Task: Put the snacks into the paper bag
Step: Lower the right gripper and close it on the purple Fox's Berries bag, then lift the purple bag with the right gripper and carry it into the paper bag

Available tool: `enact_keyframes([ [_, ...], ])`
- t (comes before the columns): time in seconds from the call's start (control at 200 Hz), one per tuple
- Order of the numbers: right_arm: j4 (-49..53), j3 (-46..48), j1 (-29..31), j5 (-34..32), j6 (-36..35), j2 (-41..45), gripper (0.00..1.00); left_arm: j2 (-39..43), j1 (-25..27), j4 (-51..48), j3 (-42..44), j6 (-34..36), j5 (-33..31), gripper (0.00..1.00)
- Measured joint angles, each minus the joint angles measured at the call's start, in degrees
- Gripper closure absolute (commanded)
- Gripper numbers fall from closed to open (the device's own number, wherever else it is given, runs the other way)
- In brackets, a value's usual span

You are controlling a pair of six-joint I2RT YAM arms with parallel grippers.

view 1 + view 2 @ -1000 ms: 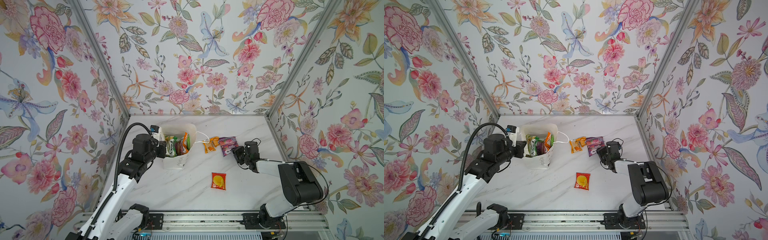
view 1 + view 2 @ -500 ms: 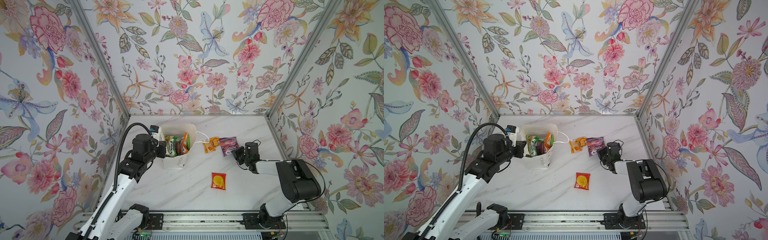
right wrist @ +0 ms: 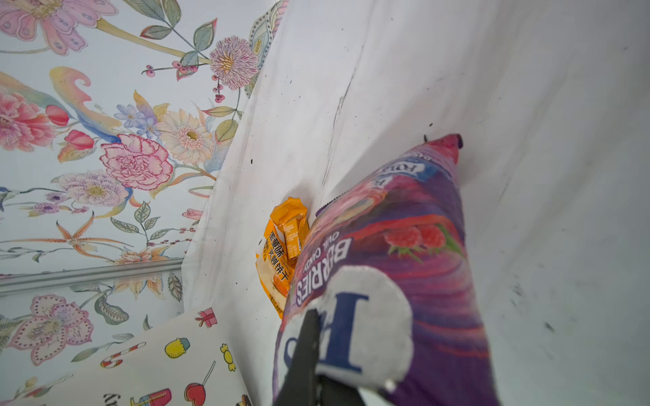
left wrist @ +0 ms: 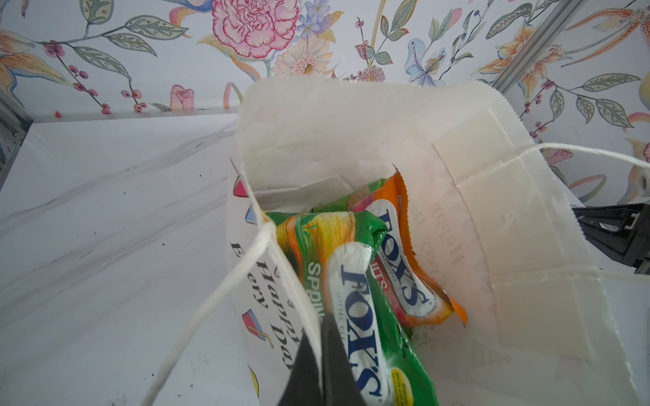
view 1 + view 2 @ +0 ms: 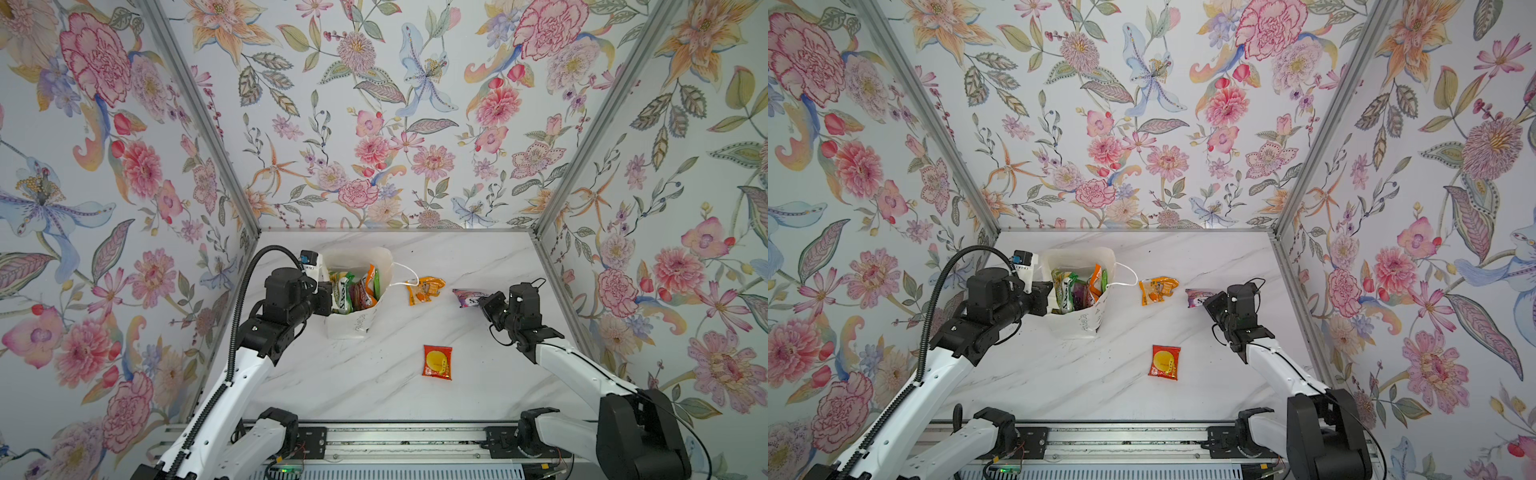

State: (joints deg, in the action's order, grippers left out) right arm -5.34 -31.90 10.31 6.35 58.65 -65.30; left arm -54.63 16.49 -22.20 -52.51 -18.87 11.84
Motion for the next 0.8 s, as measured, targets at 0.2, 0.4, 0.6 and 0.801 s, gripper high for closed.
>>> enact_keyframes([
  [0.2,13.9,-6.45,0.0,-0.26,-9.07,6.45,1.0,0.0,-0.11,0.02,0.0,-0.02,0.39,1.0],
  [0.4,24.92,-18.45,1.22,0.22,-17.55,7.69,1.0,0.0,-0.11,0.13,0.0,-0.2,1.07,1.0],
  [0.6,34.71,-31.89,7.39,-2.01,-25.22,5.51,1.0,-0.15,-0.11,0.44,0.0,-0.9,1.53,1.0],
  [0.801,42.8,-48.61,17.55,-7.1,-33.24,-0.55,1.0,-0.35,-0.26,0.55,0.0,-1.36,1.84,1.0],
])
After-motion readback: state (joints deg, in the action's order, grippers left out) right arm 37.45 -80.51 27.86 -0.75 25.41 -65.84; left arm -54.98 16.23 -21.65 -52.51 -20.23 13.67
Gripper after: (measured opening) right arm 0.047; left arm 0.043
